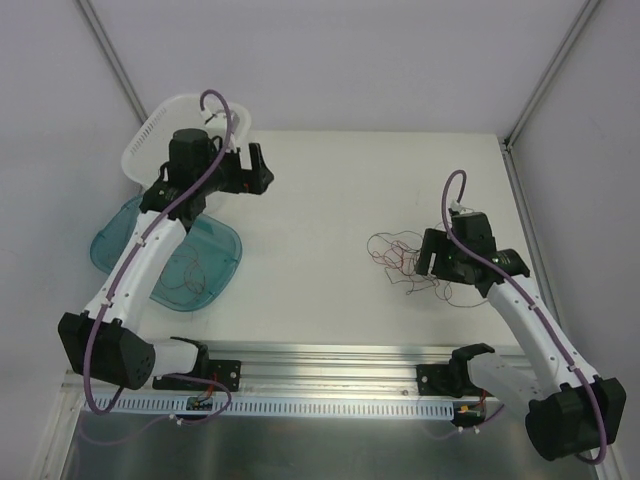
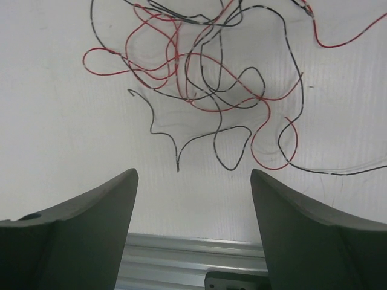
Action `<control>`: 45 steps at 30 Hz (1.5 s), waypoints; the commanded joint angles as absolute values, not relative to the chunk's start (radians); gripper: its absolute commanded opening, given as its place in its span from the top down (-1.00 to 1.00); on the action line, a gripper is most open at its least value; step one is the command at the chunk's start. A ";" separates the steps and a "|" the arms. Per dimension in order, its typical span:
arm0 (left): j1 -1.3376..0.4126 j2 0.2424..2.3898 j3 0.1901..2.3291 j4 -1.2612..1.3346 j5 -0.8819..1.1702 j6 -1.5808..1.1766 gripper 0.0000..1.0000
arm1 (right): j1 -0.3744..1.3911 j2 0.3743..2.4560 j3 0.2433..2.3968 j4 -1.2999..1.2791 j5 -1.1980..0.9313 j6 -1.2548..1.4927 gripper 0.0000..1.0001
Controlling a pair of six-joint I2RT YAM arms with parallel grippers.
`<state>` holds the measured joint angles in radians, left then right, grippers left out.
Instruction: Untangle the cables
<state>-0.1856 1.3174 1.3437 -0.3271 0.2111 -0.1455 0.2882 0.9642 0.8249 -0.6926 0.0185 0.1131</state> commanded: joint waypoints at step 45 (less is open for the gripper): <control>-0.683 0.949 0.879 -0.003 0.714 0.112 -0.80 | 0.768 1.223 1.379 -0.716 -0.557 -0.193 0.99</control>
<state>-0.6746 0.9489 0.8989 -0.0566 0.5510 0.0177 0.7513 1.2259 1.3407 -0.7078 -0.4969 -0.1356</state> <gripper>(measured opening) 0.908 0.015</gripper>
